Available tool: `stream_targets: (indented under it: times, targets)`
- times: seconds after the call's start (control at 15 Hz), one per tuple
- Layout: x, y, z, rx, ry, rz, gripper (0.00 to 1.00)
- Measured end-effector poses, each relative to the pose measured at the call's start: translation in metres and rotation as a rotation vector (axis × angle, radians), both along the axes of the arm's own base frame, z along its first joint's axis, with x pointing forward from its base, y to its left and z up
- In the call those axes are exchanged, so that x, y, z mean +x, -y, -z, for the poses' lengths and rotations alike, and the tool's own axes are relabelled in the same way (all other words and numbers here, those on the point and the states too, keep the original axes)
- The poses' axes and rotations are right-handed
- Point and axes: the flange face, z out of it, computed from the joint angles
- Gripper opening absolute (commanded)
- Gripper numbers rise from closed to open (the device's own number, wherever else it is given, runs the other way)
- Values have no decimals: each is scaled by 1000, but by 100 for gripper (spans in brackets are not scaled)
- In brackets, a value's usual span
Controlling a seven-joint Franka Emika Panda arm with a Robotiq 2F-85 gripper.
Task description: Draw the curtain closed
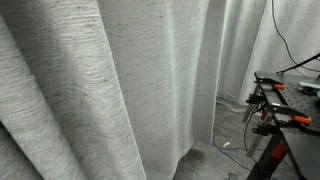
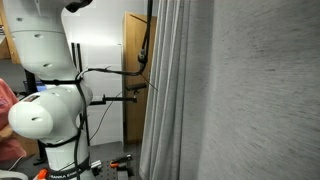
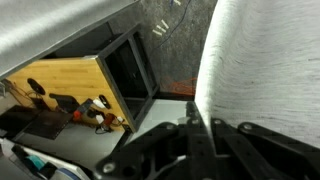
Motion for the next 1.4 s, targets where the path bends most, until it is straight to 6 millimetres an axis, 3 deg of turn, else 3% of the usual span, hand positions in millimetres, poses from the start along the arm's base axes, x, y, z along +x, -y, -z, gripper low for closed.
stream_targets:
  times: [0.27,0.87,1.4]
  targets:
    - [-16,41,1,103,32,113,0]
    - [-32,87,-3,282,114,260,0]
    - [-79,136,-8,449,221,419,0]
